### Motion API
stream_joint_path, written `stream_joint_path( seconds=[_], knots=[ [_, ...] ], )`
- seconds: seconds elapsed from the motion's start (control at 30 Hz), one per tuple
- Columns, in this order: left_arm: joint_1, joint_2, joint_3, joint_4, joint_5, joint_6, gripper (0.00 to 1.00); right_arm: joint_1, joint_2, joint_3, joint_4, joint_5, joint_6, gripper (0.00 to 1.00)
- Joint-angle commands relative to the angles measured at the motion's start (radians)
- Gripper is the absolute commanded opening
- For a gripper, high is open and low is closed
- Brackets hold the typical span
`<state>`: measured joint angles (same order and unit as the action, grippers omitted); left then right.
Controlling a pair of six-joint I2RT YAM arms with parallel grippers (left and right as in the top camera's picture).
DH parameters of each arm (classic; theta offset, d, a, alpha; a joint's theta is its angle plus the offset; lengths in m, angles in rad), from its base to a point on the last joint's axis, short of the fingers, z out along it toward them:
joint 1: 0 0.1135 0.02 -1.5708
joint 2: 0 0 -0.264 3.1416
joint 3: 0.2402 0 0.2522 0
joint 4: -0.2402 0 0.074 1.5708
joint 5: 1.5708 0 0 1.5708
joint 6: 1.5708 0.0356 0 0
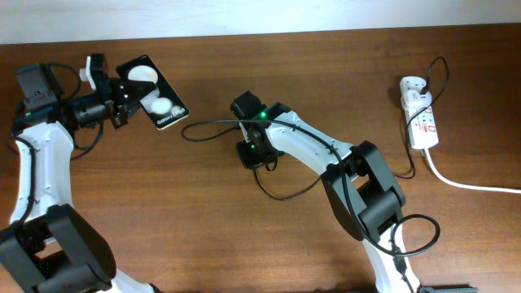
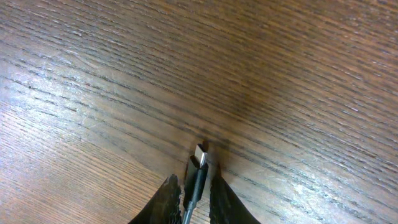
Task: Plug charger to phone and switch on socket
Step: 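Grasp the black cable's USB-C end on the table with the right gripper, then bring the cable plug toward the phone's bottom port held by left gripper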
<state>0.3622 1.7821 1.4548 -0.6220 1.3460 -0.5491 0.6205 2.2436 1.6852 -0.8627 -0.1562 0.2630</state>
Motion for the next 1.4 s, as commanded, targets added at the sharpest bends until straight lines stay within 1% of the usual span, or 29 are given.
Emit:
stream_joint_path(
  seconds=[0.0, 0.1, 0.2, 0.3, 0.4, 0.5, 0.53, 0.63, 0.73, 0.83, 0.93, 1.03, 1.1, 1.2, 1.27, 1.37],
  knots=[
    [0.004, -0.023, 0.008, -0.002, 0.023, 0.021, 0.0, -0.005, 0.069, -0.021, -0.005, 0.016, 0.028, 0.04],
    [0.004, -0.023, 0.008, -0.006, 0.023, 0.021, 0.0, -0.006, 0.063, -0.018, -0.006, 0.013, 0.034, 0.04],
    [0.004, -0.023, 0.008, -0.014, 0.032, 0.021, 0.0, -0.008, 0.014, -0.018, -0.018, 0.005, 0.034, 0.04],
    [0.004, -0.023, 0.008, -0.027, 0.038, 0.021, 0.0, -0.021, -0.069, -0.018, -0.042, -0.077, 0.033, 0.04],
    [0.004, -0.023, 0.008, -0.027, 0.038, 0.021, 0.0, -0.063, -0.143, -0.018, -0.068, -0.177, 0.028, 0.04],
    [0.004, -0.023, 0.008, -0.027, 0.038, 0.027, 0.0, -0.122, -0.221, -0.018, -0.091, -0.294, -0.027, 0.04],
    [0.004, -0.023, 0.008, -0.027, 0.044, 0.03, 0.0, -0.145, -0.257, -0.018, -0.11, -0.312, -0.041, 0.04],
    [-0.01, -0.023, 0.008, -0.027, 0.086, 0.096, 0.0, -0.193, -0.352, -0.02, -0.181, -0.312, -0.077, 0.04],
    [-0.045, -0.023, 0.008, -0.027, 0.09, 0.099, 0.0, -0.233, -0.473, -0.053, -0.211, -0.357, -0.087, 0.04],
    [-0.082, -0.023, 0.008, -0.027, 0.103, 0.103, 0.0, -0.281, -0.621, -0.185, -0.143, -0.439, -0.087, 0.04],
    [-0.122, -0.023, 0.008, -0.027, 0.102, 0.137, 0.0, -0.34, -0.793, -0.371, -0.055, -0.447, -0.043, 0.04],
    [-0.169, -0.023, 0.008, -0.027, 0.098, 0.155, 0.0, -0.387, -0.921, -0.517, 0.025, -0.575, -0.037, 0.04],
    [-0.208, -0.023, 0.008, -0.026, 0.091, 0.163, 0.0, -0.38, -0.948, -0.565, 0.027, -0.643, -0.034, 0.04],
    [-0.256, -0.023, 0.008, -0.026, 0.064, 0.163, 0.0, -0.349, -0.946, -0.625, 0.057, -0.683, -0.025, 0.04],
    [-0.276, -0.023, 0.008, -0.023, 0.06, 0.163, 0.0, -0.314, -0.946, -0.686, 0.135, -0.706, 0.027, 0.04],
    [-0.284, -0.023, 0.008, -0.023, 0.06, 0.179, 0.0, -0.236, -0.946, -0.805, 0.402, -0.709, 0.189, 0.04]
  ],
)
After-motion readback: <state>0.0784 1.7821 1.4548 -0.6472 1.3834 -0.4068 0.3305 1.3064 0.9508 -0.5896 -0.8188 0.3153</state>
